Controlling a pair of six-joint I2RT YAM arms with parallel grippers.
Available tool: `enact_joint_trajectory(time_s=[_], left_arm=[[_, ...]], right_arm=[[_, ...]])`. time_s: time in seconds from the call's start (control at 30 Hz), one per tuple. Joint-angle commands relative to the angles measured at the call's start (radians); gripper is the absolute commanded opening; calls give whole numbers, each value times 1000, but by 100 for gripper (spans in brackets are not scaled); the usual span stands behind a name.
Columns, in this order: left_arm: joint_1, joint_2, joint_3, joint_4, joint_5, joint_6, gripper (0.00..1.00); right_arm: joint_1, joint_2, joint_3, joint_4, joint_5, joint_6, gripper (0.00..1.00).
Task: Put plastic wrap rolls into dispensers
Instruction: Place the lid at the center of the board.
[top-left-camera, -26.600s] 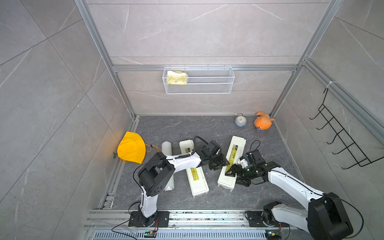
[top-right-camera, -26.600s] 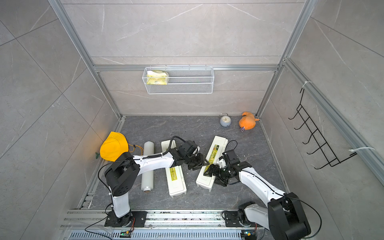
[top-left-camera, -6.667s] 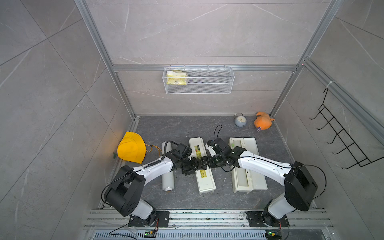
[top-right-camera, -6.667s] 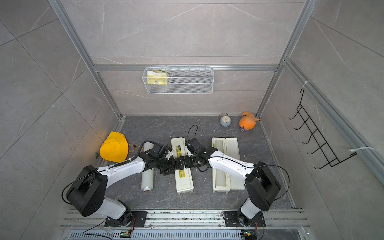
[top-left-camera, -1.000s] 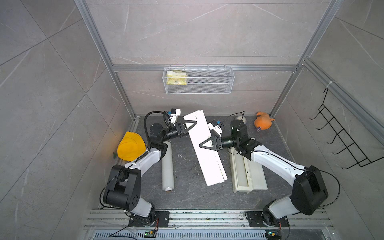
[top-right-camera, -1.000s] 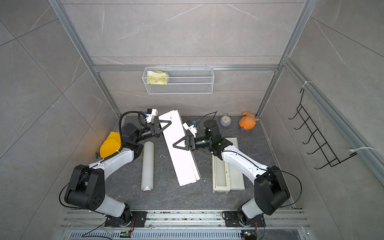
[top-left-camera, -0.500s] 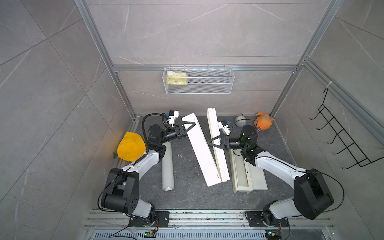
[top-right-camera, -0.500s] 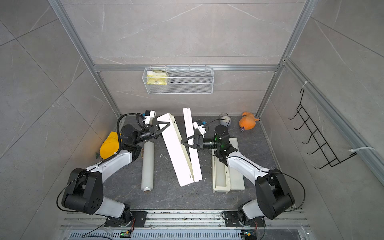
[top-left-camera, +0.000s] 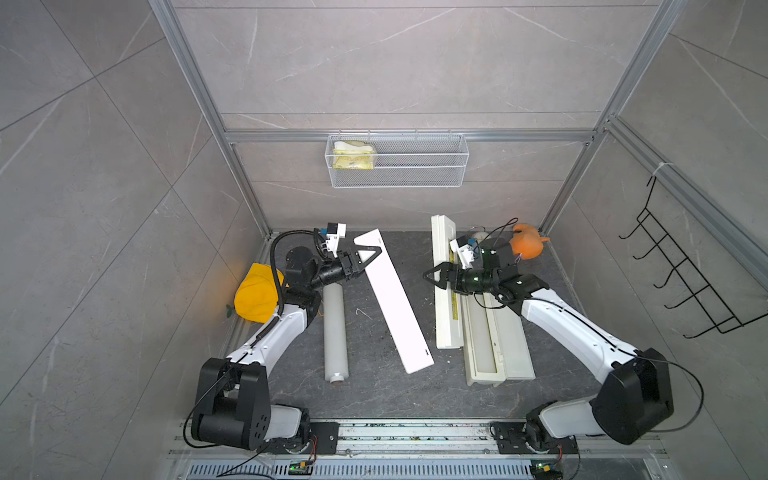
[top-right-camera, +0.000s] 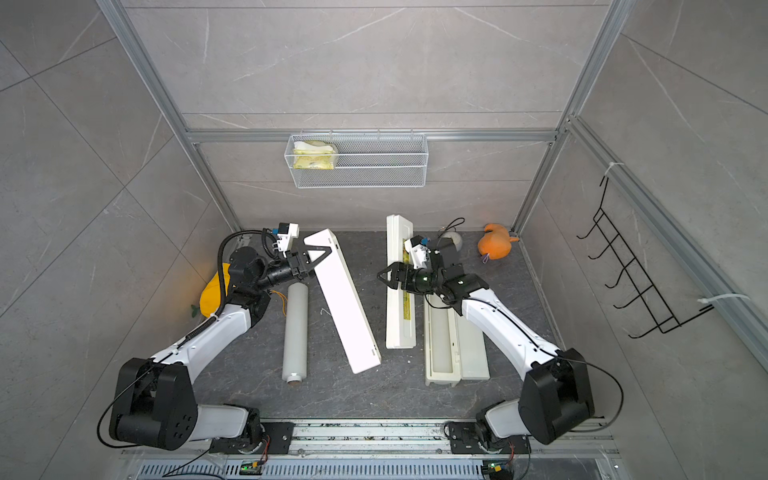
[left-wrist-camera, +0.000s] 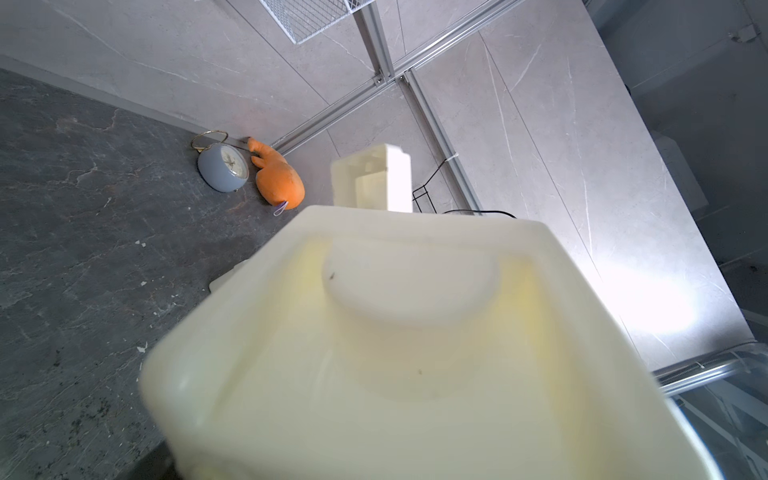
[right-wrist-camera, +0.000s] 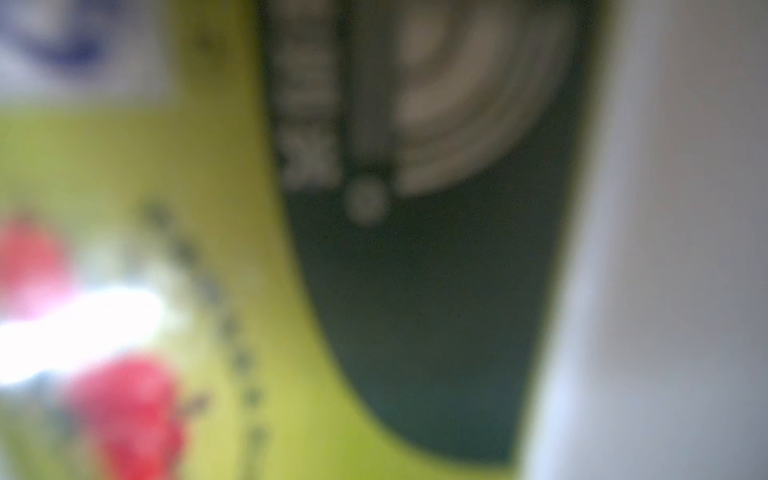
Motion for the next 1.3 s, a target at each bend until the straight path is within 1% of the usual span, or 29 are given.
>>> enact_joint_trajectory(time_s=[0.0, 0.07, 0.2, 0.27, 0.37, 0.5, 0.63, 0.77, 0.87, 0.97, 1.0, 1.03, 1.13, 1.27], left_arm=[[12, -31, 0, -50, 28, 46, 72], [12, -32, 3, -112, 31, 77, 72], [14, -47, -26, -125, 35, 92, 73], [15, -51, -32, -153, 37, 110, 73], [24, -40, -35, -200, 42, 136, 73], [38, -24, -52, -173, 63, 130, 75], [54, -11, -62, -157, 81, 127, 76], [71, 4, -68, -153, 89, 123, 76], [72, 15, -69, -147, 91, 119, 76], [71, 12, -73, -146, 88, 117, 76], [71, 9, -76, -145, 88, 118, 76], [71, 3, -79, -144, 85, 119, 76], [71, -4, -89, -143, 80, 129, 76], [71, 14, -93, -112, 81, 109, 76]], right_arm=[[64, 115, 30, -193, 235, -77, 86], [98, 175, 39, -204, 335, -45, 86], [146, 281, 83, -247, 505, -20, 88], [159, 328, 117, -269, 534, -21, 91], [181, 391, 171, -319, 582, -29, 99], [192, 442, 225, -384, 589, -55, 100], [192, 431, 220, -385, 563, -70, 100], [189, 435, 244, -426, 587, -102, 100], [187, 519, 338, -521, 543, -149, 100], [197, 563, 352, -507, 435, -167, 100], [198, 571, 349, -506, 417, -169, 100], [202, 582, 350, -512, 423, -171, 100], [213, 589, 350, -538, 495, -181, 100], [247, 625, 400, -622, 650, -217, 100]])
